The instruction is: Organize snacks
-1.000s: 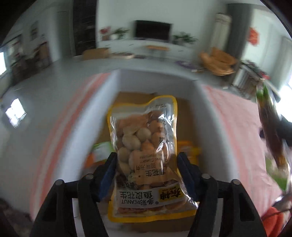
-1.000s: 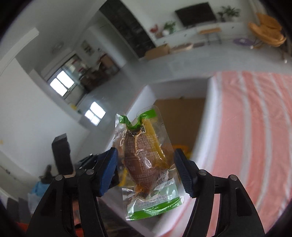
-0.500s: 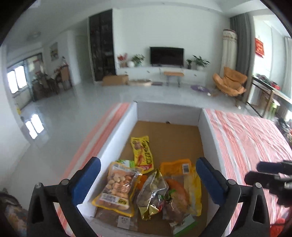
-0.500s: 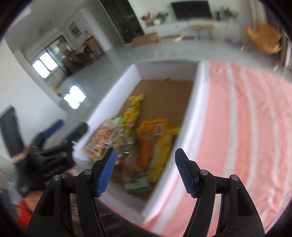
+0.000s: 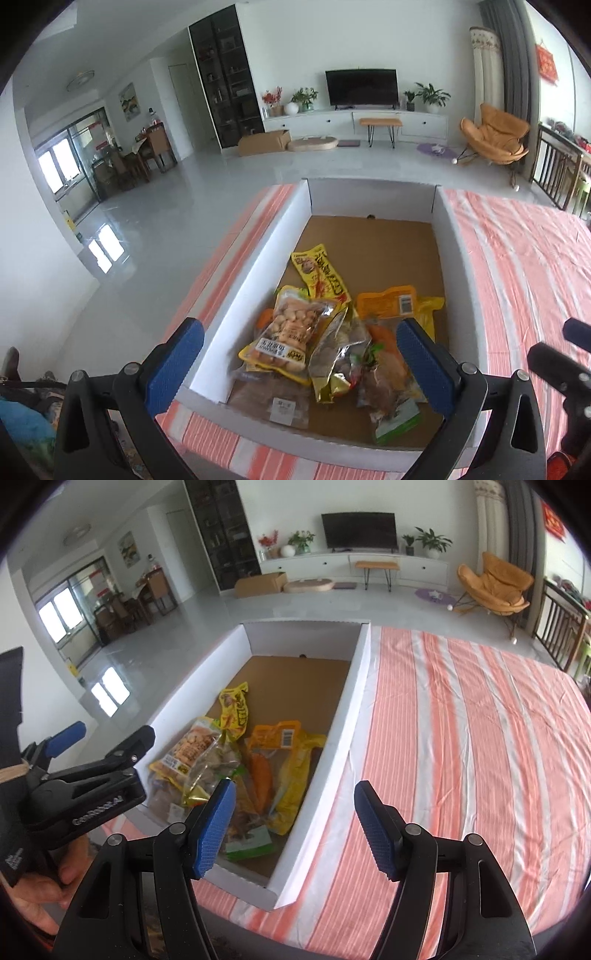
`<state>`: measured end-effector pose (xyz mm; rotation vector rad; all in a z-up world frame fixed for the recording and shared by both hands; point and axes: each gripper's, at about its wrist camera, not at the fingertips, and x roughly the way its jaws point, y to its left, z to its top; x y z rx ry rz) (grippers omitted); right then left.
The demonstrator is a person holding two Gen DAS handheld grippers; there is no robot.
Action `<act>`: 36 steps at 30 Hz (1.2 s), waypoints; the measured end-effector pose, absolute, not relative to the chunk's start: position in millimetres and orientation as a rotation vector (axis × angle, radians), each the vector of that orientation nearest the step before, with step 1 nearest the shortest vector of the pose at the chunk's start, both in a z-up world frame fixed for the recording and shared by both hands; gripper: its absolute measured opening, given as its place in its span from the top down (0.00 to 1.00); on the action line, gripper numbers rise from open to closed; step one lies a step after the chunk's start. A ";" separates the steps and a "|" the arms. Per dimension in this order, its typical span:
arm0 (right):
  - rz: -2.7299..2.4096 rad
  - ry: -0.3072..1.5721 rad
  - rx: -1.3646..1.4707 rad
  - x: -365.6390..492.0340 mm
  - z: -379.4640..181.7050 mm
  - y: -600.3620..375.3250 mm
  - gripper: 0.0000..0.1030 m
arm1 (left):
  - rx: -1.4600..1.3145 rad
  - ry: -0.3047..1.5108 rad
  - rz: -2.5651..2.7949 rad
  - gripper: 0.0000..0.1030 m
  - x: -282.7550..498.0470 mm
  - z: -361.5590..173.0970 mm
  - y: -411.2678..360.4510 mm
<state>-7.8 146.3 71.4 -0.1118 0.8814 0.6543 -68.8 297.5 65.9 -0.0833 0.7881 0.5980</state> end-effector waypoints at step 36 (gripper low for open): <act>0.659 0.864 -0.195 -21.7 68.1 176.4 0.32 | -0.162 0.817 0.549 0.00 -72.9 57.1 311.7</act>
